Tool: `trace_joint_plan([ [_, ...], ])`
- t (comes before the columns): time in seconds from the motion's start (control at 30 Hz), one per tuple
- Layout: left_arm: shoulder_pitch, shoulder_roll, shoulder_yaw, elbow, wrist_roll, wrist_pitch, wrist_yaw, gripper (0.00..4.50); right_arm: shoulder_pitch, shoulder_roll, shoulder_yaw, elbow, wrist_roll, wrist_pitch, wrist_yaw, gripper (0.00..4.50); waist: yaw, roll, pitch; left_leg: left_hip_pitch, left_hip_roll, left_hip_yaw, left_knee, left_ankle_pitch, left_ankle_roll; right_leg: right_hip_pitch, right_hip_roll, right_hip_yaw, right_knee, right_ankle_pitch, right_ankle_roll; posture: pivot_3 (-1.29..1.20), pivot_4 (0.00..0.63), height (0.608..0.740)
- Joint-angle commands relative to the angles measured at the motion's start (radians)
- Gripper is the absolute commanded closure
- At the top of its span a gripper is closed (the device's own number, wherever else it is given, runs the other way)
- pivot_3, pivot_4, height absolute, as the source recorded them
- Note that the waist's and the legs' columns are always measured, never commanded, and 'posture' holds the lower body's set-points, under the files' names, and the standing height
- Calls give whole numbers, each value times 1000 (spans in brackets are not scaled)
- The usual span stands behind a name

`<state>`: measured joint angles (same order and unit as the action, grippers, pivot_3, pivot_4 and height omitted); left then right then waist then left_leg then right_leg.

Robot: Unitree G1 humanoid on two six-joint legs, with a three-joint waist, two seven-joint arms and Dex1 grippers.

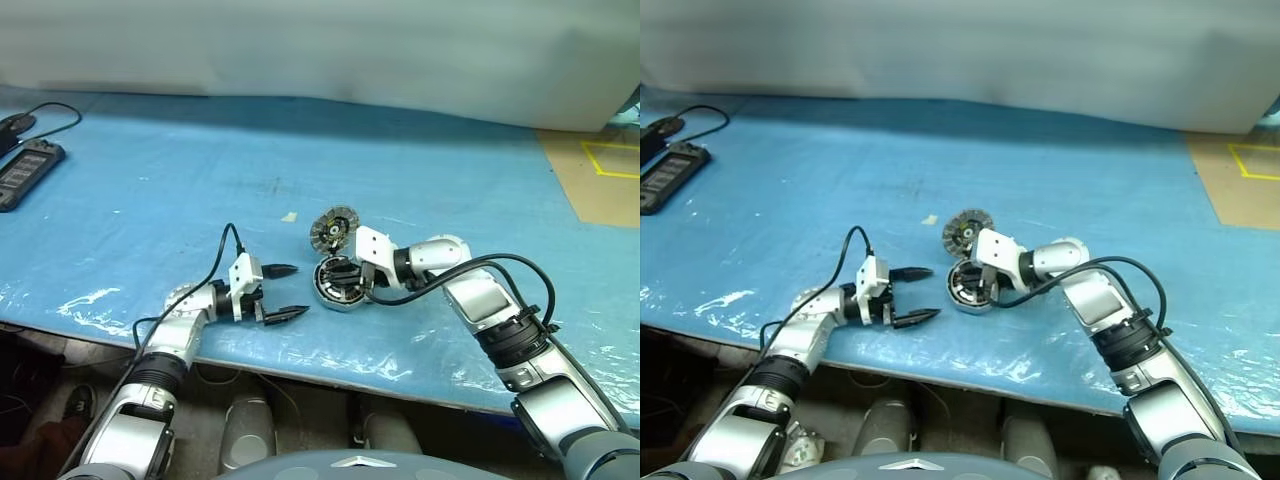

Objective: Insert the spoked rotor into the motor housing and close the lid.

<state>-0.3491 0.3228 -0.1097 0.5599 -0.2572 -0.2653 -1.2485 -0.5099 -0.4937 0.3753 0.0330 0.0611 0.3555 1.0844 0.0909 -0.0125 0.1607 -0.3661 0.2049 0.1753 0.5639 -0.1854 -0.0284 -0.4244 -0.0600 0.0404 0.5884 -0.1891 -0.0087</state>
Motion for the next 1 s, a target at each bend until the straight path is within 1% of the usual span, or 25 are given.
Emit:
trace_joint_plan([
  [0.03,0,-6,-2,-3,2,-7,-1,0,51,53,-28,82,96,147,16,3850,1,-2,-1,0,0,0,-1,0,0,0,0,0,0,0,0,0,150,740],
  [0.17,21,-7,-5,-30,0,0,3,0,59,16,18,126,12,103,-8,3850,0,0,-4,-1,0,0,-2,0,0,-1,0,-1,-1,-1,-1,0,150,740],
  [0.27,25,-5,-5,-43,-1,8,7,0,63,6,22,122,14,95,-11,3850,1,0,-5,-1,0,1,-2,0,0,-1,0,-2,-2,-3,-2,0,150,740],
  [0.4,18,-2,-3,-53,-2,17,12,0,53,-44,65,131,-81,7,-52,3850,1,-1,-6,-1,0,1,-2,0,-1,0,-1,-2,-2,-4,-1,0,150,740],
  [0.43,18,-1,-3,-55,-3,20,12,0,53,-48,61,121,-76,-1,-51,3850,1,-1,-6,0,0,1,-2,0,-1,0,-1,-2,-2,-4,-1,0,150,740],
  [0.63,22,0,-4,-74,-8,35,10,0,79,-8,-74,17,148,71,15,3850,6,-1,-6,-3,-1,0,-2,0,0,1,-5,-4,-2,-5,0,0,150,740],
  [0.73,9,2,0,-63,-7,33,9,0,72,16,-149,-24,248,123,14,3850,4,-1,-6,-5,-1,1,-3,0,0,-1,-6,-6,-3,-6,1,0,150,740],
  [0.77,6,2,0,-59,-7,31,8,0,69,19,-167,-31,268,136,12,3850,3,-1,-6,-8,-1,1,-3,0,0,-4,-6,-7,-3,-4,-5,0,150,740],
  [0.8,5,2,0,-56,-6,29,7,0,68,18,-178,-35,277,142,9,3850,3,-1,-6,-11,0,1,-3,0,-1,-6,-5,-8,-3,-3,-7,0,150,740],
  [0.9,-5,0,0,-44,-5,24,5,0,66,19,-211,-44,302,154,-3,3850,3,-1,-6,-17,1,1,-3,1,-3,-13,-4,-10,0,-5,-9,0,150,740],
  [1.0,-20,0,1,-31,-5,25,3,0,62,22,-241,-49,331,177,-13,3850,4,0,-6,-18,1,1,-3,1,-3,-14,-1,-11,0,-6,-11,0,150,740],
])
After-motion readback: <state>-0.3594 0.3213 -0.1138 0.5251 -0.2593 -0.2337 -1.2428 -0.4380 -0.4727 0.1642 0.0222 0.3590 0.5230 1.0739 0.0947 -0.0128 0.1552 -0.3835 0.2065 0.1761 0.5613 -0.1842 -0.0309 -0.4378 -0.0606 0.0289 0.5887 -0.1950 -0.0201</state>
